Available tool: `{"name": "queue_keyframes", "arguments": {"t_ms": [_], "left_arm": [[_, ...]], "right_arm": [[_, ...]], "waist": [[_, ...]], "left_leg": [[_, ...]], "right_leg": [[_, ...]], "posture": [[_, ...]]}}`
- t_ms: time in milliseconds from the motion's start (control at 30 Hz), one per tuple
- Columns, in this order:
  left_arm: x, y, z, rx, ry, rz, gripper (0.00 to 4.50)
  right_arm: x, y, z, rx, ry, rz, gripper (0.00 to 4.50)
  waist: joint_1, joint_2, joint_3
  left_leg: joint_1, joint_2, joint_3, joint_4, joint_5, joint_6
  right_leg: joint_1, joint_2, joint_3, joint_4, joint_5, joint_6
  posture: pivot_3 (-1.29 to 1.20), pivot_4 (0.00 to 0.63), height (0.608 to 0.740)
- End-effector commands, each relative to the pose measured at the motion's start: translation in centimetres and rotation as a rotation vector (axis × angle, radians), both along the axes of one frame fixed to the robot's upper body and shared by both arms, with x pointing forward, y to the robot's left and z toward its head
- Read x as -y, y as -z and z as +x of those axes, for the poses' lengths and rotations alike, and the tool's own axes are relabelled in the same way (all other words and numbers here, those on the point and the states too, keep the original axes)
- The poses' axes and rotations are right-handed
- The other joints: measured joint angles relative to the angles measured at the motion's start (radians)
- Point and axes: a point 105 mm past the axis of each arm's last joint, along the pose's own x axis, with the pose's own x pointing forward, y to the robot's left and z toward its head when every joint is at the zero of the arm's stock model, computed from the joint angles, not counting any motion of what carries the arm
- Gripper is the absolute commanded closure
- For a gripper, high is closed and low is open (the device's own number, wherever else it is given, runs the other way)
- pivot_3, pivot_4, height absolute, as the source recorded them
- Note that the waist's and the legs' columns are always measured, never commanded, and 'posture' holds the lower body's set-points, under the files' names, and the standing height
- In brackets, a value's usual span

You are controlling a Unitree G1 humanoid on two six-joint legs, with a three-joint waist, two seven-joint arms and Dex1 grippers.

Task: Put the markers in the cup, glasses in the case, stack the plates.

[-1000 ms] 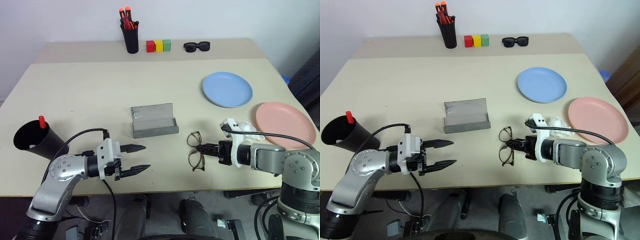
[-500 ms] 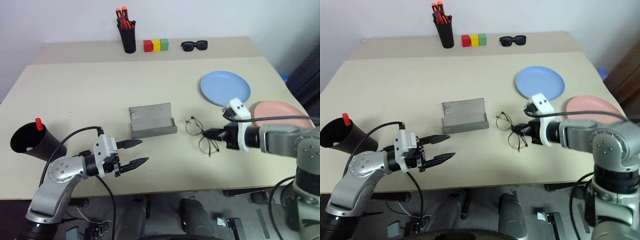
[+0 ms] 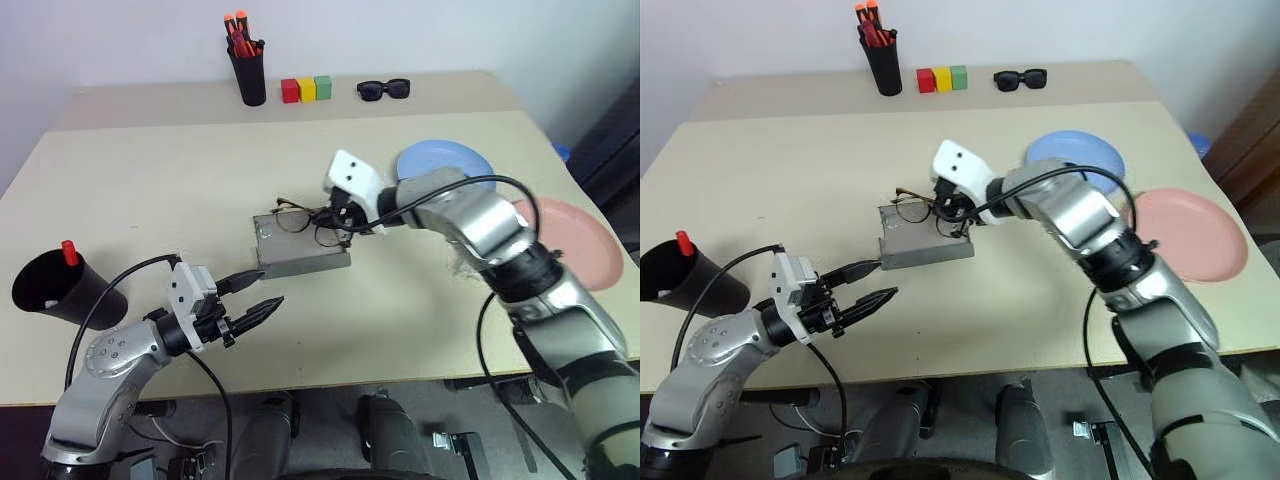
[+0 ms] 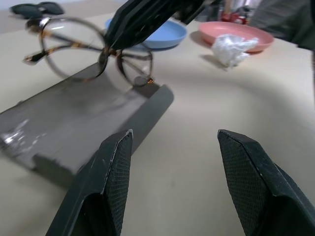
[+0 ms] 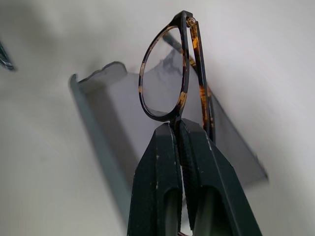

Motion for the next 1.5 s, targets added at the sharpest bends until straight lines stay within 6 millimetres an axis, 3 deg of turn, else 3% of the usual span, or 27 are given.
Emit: {"name": "queue_keyframes", "arguments": {"t_ms": [33,200,300,700,800,1000,1133,1233,1367,1500], "left_arm": [[-0.1,-1.6,-0.3,0.050,-0.027,-0.018,1.67],[-0.1,-1.7,-0.6,0.042,-0.046,-0.014,1.67],[-0.2,-1.5,-0.6,0.038,-0.051,-0.008,1.67],[-0.5,-1.0,-0.2,0.026,-0.048,0.003,1.67],[-0.5,-0.9,-0.2,0.027,-0.054,0.006,1.67],[-0.4,-0.9,0.0,0.023,-0.078,0.005,1.67],[-0.7,-1.3,1.6,-0.007,-0.158,-0.031,1.67],[-1.0,-2.3,4.2,-0.043,-0.265,-0.076,2.54],[-0.8,-3.4,7.1,-0.041,-0.374,-0.075,4.45],[0.2,-4.4,9.8,-0.054,-0.429,-0.083,4.49]], "right_arm": [[-1.2,-0.9,0.5,0.073,-0.061,-0.012,4.46],[-1.3,0.6,0.7,0.070,-0.087,-0.049,4.46],[-0.3,1.7,0.0,0.062,-0.136,-0.116,4.46],[0.3,3.0,-0.7,0.017,-0.194,-0.172,4.46],[0.1,2.9,-0.6,0.018,-0.191,-0.161,3.59],[-0.1,1.2,-0.7,0.060,-0.202,-0.105,0.74],[0.8,-0.4,-0.7,0.114,-0.172,-0.049,0.74],[2.4,-1.5,-1.3,0.159,-0.134,-0.006,0.69],[3.9,-1.7,-2.7,0.177,-0.101,0.018,0.69],[5.1,-1.6,-3.8,0.174,-0.058,0.033,0.69]], "waist": [[0.002,0.000,0.000],[0.000,0.000,0.000],[0.001,0.000,0.000],[-0.002,0.000,0.000],[-0.002,0.000,0.000],[-0.002,0.000,0.000],[0.002,0.000,0.000],[0.015,0.000,0.000],[0.019,-0.001,0.000],[0.020,-0.001,0.000]], "left_leg": [[0.000,0.000,0.000,0.000,0.000,0.000],[0.001,0.000,0.000,0.000,0.000,-0.001],[0.001,-0.003,0.002,0.000,0.000,-0.001],[0.001,-0.004,0.002,0.000,0.000,-0.001],[0.001,-0.004,0.002,0.000,0.000,-0.002],[0.001,-0.004,0.002,0.000,0.000,-0.002],[0.001,-0.004,0.001,0.000,0.000,-0.002],[0.001,-0.006,-0.002,0.001,0.001,-0.002],[0.001,-0.007,-0.002,0.003,0.001,-0.002],[0.002,-0.007,-0.002,0.003,0.002,-0.002]], "right_leg": [[0.000,0.000,0.000,0.000,0.000,0.000],[0.000,0.000,0.000,0.002,0.000,0.000],[-0.001,0.001,0.000,0.003,0.000,0.000],[-0.001,0.001,0.000,0.004,0.000,0.000],[-0.001,0.001,0.000,0.004,0.000,0.000],[-0.001,0.001,0.000,0.004,0.000,0.000],[-0.001,0.001,0.000,0.005,0.000,0.000],[-0.001,0.000,0.000,0.007,0.001,0.003],[0.000,-0.001,0.000,0.010,0.002,0.004],[-0.001,0.000,-0.001,0.013,0.001,0.005]], "posture": [[0.00,0.150,0.740],[0.00,0.150,0.740],[0.00,0.150,0.740],[0.00,0.150,0.740],[0.00,0.150,0.740],[0.00,0.150,0.740],[0.00,0.150,0.740],[0.00,0.150,0.740],[0.00,0.150,0.740],[0.00,0.150,0.740]]}}
